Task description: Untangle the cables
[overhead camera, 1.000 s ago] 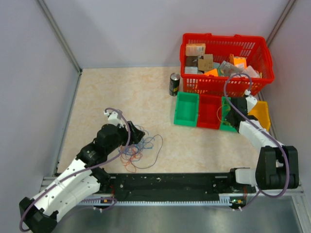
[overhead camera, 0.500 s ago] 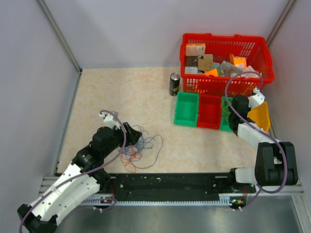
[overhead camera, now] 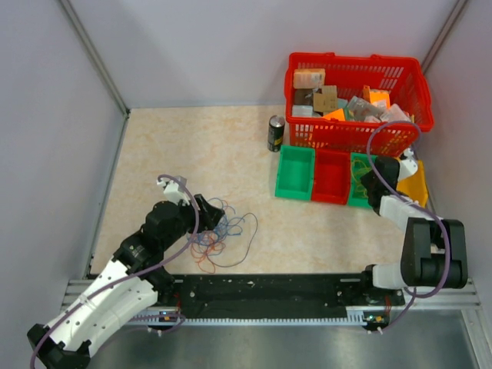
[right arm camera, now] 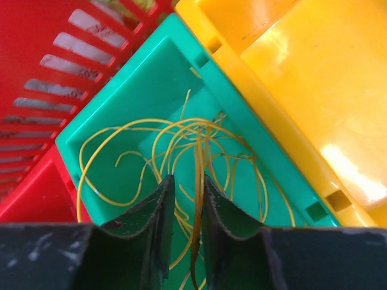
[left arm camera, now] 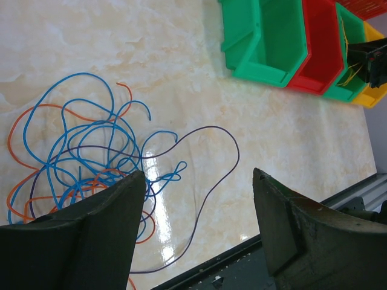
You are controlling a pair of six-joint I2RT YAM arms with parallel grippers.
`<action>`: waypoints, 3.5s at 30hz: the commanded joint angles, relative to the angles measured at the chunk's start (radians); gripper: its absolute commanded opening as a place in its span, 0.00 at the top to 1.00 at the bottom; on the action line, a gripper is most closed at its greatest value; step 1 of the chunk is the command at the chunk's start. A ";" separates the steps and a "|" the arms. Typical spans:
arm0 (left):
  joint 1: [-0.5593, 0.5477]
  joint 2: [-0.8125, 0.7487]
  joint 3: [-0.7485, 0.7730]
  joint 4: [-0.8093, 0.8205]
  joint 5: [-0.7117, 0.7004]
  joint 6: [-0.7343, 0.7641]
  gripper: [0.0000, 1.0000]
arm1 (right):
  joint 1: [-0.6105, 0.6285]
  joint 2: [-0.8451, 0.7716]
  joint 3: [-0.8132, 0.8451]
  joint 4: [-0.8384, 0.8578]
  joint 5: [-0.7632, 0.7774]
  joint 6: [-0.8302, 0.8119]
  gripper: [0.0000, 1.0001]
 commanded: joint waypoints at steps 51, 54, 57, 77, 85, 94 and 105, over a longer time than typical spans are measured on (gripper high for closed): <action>-0.004 0.521 0.062 0.006 -0.048 -0.044 1.00 | 0.911 0.177 0.030 0.300 -0.585 -0.094 1.00; -0.004 0.413 0.124 -0.131 -0.230 -0.067 1.00 | 0.911 0.044 -0.014 0.143 -0.351 -0.108 1.00; -0.004 0.234 0.185 -0.257 -0.480 -0.110 1.00 | 0.908 -0.161 -0.071 -0.091 -0.053 -0.080 1.00; -0.001 -0.170 0.311 -0.197 -0.984 0.114 1.00 | 0.813 -0.990 0.025 -0.737 0.292 -0.252 1.00; -0.001 -0.017 0.210 -0.159 -0.704 0.012 1.00 | 0.815 -0.806 0.117 -0.525 -0.285 -0.353 1.00; -0.001 0.145 0.144 -0.163 -0.520 -0.070 1.00 | 0.815 -0.705 0.268 -0.506 -0.269 -0.390 1.00; -0.002 0.131 0.096 -0.120 -0.401 -0.099 1.00 | 0.781 -0.524 0.564 -0.555 0.124 -0.552 1.00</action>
